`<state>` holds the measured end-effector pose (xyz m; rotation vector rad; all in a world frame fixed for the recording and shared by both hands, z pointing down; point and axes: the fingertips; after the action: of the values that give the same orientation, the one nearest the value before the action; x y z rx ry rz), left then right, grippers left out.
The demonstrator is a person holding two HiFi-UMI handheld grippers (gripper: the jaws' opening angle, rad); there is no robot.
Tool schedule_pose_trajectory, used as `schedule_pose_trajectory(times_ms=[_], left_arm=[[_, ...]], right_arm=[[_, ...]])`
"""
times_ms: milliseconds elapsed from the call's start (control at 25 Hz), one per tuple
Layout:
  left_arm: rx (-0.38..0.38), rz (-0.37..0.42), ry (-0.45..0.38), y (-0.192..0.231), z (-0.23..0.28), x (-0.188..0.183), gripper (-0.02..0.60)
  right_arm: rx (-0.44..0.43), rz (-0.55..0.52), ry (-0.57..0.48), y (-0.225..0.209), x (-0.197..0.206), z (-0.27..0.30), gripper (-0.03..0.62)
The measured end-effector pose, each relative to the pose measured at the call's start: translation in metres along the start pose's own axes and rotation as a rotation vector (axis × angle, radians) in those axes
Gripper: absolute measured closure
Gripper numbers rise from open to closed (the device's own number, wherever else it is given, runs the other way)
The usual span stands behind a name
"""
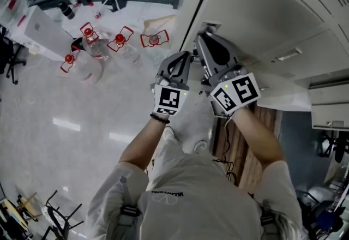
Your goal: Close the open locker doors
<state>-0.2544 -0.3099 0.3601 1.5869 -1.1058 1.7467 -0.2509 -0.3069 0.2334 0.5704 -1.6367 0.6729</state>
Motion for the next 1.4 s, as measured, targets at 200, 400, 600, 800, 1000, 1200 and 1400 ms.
schedule_pose_trajectory(times_ms=[200,400,600,800,1000,1200,1400], left_arm=[[-0.009,-0.005,-0.004,0.007,0.014,0.002,0.577],[-0.013,0.004,0.003,0.012,0.023,0.003,0.577],[-0.037,-0.002,0.007,0.016,0.027,0.004,0.577],[-0.042,0.005,0.016,0.015,0.027,0.004,0.577],[-0.049,0.027,0.002,0.016,0.028,0.003,0.577],[-0.089,0.096,-0.043,0.013,-0.001,0.012,0.575],[-0.073,0.075,0.114,-0.062,-0.057,0.08,0.576]], right_arm=[[0.048,-0.004,-0.015,-0.012,0.0,0.009,0.566],[0.083,-0.006,-0.03,-0.019,-0.001,0.016,0.566],[0.106,-0.01,-0.039,-0.022,0.0,0.02,0.566],[0.132,-0.015,-0.051,-0.021,-0.001,0.019,0.566],[0.165,-0.022,-0.064,-0.017,0.004,-0.019,0.583],[0.108,-0.054,0.007,0.023,0.049,-0.121,0.583],[0.142,0.025,0.203,0.016,0.14,-0.219,0.583]])
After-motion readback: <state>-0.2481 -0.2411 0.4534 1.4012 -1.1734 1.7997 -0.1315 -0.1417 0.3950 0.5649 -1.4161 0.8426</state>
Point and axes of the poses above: the fingertips, and each gripper's own axes: z forward along the fingers, y to its left, x out of its underside, and after that the axes turned 6 degrees about z, right-handed
